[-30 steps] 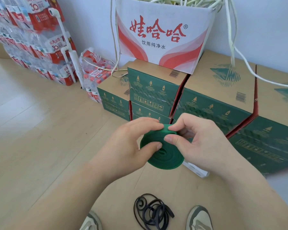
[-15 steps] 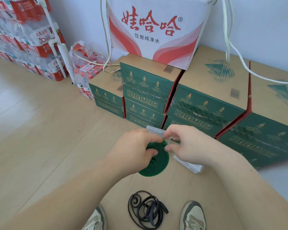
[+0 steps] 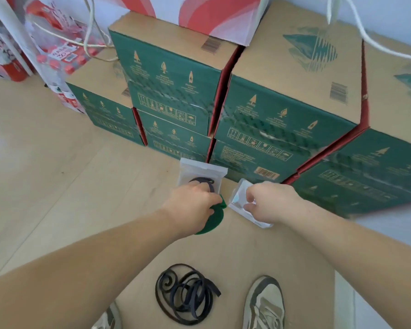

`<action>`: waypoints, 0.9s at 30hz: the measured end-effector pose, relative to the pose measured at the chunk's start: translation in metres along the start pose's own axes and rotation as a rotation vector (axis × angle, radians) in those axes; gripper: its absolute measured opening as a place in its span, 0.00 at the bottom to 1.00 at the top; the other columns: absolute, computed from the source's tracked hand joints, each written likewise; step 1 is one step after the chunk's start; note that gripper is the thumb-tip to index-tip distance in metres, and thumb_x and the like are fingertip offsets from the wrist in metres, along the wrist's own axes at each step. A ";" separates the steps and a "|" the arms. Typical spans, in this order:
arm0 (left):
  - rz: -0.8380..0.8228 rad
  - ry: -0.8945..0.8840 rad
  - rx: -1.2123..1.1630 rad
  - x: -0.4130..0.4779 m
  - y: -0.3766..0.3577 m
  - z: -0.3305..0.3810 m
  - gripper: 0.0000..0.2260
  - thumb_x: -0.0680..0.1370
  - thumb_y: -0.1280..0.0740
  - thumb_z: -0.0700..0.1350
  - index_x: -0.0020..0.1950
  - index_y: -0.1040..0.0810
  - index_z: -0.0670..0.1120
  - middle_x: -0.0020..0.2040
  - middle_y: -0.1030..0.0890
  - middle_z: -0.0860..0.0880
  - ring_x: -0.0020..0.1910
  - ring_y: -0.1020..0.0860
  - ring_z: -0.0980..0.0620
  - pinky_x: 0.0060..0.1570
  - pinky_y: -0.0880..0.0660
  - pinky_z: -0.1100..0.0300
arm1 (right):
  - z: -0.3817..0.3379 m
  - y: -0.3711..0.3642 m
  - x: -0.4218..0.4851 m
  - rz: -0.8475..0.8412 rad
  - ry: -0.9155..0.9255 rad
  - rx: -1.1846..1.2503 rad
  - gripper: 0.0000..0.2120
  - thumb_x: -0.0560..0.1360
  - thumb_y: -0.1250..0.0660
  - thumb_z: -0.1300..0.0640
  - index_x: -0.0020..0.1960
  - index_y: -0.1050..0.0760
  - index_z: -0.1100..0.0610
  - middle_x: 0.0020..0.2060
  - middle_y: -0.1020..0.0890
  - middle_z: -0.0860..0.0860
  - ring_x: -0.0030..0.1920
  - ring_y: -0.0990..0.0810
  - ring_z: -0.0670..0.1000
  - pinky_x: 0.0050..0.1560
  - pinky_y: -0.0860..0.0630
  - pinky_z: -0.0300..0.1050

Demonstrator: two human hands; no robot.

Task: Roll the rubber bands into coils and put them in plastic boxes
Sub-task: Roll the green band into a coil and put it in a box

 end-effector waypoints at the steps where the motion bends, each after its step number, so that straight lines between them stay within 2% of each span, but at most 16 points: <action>1: -0.017 -0.002 0.000 0.013 -0.008 -0.003 0.16 0.83 0.38 0.49 0.70 0.25 0.56 0.62 0.23 0.50 0.63 0.26 0.46 0.49 0.31 0.58 | 0.007 -0.015 0.015 -0.012 -0.009 0.010 0.16 0.81 0.40 0.43 0.58 0.21 0.52 0.52 0.17 0.51 0.51 0.18 0.56 0.51 0.19 0.51; 4: -0.100 -0.018 -0.036 0.050 -0.036 -0.011 0.15 0.82 0.36 0.48 0.69 0.23 0.55 0.61 0.21 0.48 0.61 0.24 0.45 0.54 0.25 0.53 | 0.026 -0.049 0.054 -0.021 -0.067 -0.005 0.14 0.82 0.40 0.45 0.61 0.24 0.51 0.55 0.19 0.51 0.54 0.20 0.57 0.49 0.21 0.49; 7: -0.135 -0.043 -0.054 0.076 -0.071 -0.013 0.13 0.81 0.36 0.48 0.65 0.22 0.55 0.54 0.21 0.48 0.57 0.24 0.44 0.51 0.23 0.51 | 0.037 -0.082 0.085 0.005 -0.130 -0.012 0.18 0.82 0.39 0.45 0.67 0.30 0.52 0.59 0.24 0.53 0.61 0.25 0.57 0.46 0.27 0.50; 12: -0.126 0.006 -0.116 0.098 -0.126 -0.017 0.12 0.81 0.37 0.48 0.64 0.22 0.56 0.54 0.21 0.49 0.57 0.24 0.45 0.53 0.23 0.52 | 0.041 -0.141 0.117 0.086 -0.118 0.059 0.24 0.77 0.34 0.43 0.70 0.31 0.50 0.70 0.32 0.50 0.72 0.35 0.54 0.60 0.28 0.51; 15: -0.091 0.039 -0.130 0.102 -0.144 -0.019 0.15 0.82 0.37 0.49 0.68 0.23 0.58 0.56 0.21 0.51 0.59 0.24 0.47 0.50 0.25 0.56 | 0.048 -0.164 0.126 0.103 -0.167 0.074 0.31 0.77 0.33 0.41 0.75 0.37 0.47 0.77 0.42 0.53 0.77 0.42 0.58 0.67 0.29 0.55; 18: -0.056 0.069 -0.142 0.103 -0.151 -0.020 0.15 0.82 0.37 0.49 0.68 0.23 0.59 0.57 0.21 0.52 0.60 0.24 0.48 0.48 0.28 0.58 | 0.054 -0.176 0.133 0.150 -0.215 0.080 0.31 0.76 0.30 0.45 0.75 0.39 0.47 0.75 0.40 0.53 0.74 0.37 0.58 0.57 0.23 0.52; 21: -0.058 0.091 -0.128 0.105 -0.157 -0.020 0.14 0.82 0.38 0.49 0.67 0.23 0.58 0.56 0.21 0.52 0.60 0.25 0.48 0.44 0.32 0.59 | 0.055 -0.182 0.139 0.212 -0.249 0.158 0.25 0.76 0.29 0.49 0.69 0.34 0.48 0.70 0.34 0.50 0.68 0.32 0.54 0.46 0.23 0.48; 24: -0.082 0.120 -0.135 0.105 -0.163 -0.021 0.15 0.82 0.38 0.49 0.67 0.23 0.58 0.56 0.21 0.51 0.60 0.24 0.48 0.45 0.30 0.59 | 0.054 -0.184 0.141 0.227 -0.259 0.188 0.24 0.75 0.28 0.50 0.67 0.32 0.49 0.69 0.33 0.49 0.67 0.31 0.54 0.42 0.24 0.47; 27: -0.096 0.129 -0.153 0.107 -0.169 -0.021 0.15 0.81 0.38 0.49 0.66 0.22 0.58 0.55 0.20 0.51 0.58 0.24 0.47 0.47 0.27 0.57 | 0.054 -0.182 0.141 0.215 -0.256 0.214 0.25 0.74 0.28 0.51 0.68 0.32 0.51 0.67 0.31 0.50 0.66 0.31 0.55 0.40 0.30 0.45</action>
Point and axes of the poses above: each hand's wrist, its own x-axis towards the middle knuckle, its own y-axis out of the back of the hand, z = x × y, the point moved 3 cm from there along x, towards the middle knuckle
